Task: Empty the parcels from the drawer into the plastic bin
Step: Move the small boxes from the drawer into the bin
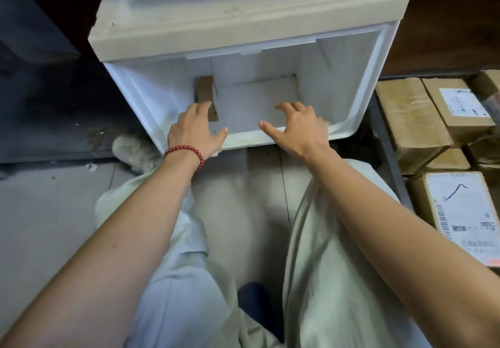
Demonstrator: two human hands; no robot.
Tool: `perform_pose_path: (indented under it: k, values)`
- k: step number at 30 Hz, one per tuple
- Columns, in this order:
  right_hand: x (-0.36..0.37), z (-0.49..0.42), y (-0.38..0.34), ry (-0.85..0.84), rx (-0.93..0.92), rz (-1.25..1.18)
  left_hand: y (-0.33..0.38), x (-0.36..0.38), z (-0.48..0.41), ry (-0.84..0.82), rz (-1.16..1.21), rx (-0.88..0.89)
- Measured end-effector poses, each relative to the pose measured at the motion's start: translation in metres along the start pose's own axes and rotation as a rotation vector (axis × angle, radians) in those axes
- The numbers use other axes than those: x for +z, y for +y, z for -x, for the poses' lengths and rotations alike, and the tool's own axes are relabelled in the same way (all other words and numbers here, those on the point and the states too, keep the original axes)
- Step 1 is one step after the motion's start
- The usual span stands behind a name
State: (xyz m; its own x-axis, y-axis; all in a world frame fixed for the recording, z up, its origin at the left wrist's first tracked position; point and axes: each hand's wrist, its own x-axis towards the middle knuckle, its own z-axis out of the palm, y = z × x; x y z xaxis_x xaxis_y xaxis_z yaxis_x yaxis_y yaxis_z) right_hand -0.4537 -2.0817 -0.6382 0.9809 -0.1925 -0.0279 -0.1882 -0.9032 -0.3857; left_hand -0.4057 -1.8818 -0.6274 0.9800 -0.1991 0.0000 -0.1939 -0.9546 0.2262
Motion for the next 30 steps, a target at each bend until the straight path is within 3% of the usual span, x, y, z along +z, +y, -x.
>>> perform_pose_path:
  k: [9,15,25,30]
  values:
    - [0.031,-0.061,-0.003,-0.02,-0.032,0.053,-0.022,0.047,-0.057,-0.057,-0.048,0.01]
    - [0.059,-0.112,-0.01,-0.059,-0.074,0.071,-0.041,0.075,-0.115,-0.14,-0.227,-0.014]
    - [0.108,-0.162,-0.009,-0.145,-0.012,0.026,-0.053,0.122,-0.181,-0.137,-0.009,-0.162]
    - [0.118,-0.163,-0.015,-0.16,-0.003,-0.003,-0.049,0.115,-0.194,-0.046,-0.077,-0.115]
